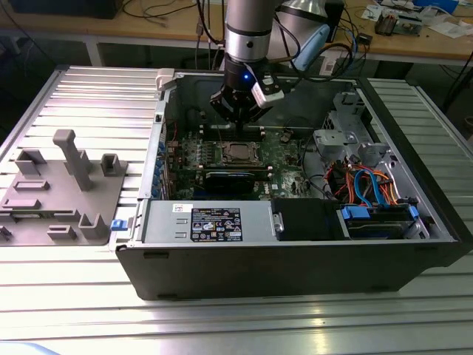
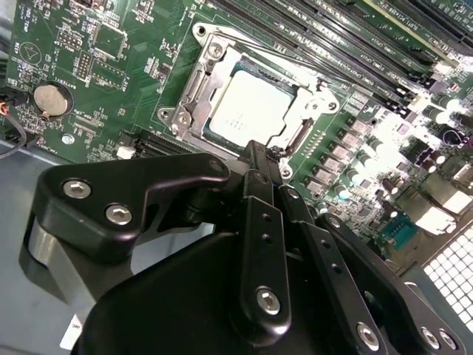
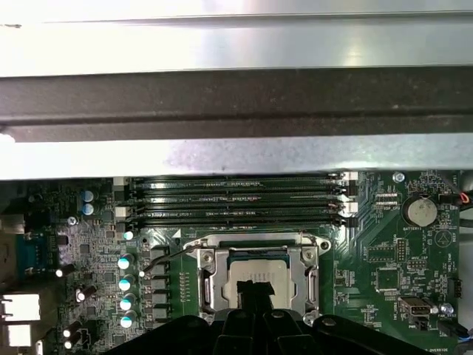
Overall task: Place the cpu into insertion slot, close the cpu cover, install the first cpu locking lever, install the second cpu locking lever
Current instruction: 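Install the first cpu locking lever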
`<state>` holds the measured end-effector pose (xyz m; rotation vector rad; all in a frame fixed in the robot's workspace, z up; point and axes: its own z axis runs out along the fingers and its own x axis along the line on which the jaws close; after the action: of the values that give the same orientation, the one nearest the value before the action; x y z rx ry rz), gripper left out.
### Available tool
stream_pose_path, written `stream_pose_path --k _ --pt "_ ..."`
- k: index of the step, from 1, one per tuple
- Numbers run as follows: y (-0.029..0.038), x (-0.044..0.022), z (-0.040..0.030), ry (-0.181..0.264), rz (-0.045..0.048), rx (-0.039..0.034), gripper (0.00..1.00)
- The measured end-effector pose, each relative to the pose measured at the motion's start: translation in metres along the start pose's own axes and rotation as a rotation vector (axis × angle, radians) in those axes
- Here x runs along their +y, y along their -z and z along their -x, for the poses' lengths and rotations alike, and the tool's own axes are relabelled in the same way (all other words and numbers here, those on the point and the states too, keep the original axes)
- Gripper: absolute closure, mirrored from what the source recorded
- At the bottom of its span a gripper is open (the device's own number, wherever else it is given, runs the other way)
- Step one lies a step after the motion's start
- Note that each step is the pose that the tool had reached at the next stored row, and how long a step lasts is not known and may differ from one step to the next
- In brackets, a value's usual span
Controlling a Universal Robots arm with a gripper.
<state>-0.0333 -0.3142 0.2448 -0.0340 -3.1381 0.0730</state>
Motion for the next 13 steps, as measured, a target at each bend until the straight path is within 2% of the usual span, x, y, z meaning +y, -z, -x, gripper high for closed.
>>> stream_pose_path --k 13 --pt "0.0 0.002 -0.0043 0.004 0.0001 -0.0002 0.89"
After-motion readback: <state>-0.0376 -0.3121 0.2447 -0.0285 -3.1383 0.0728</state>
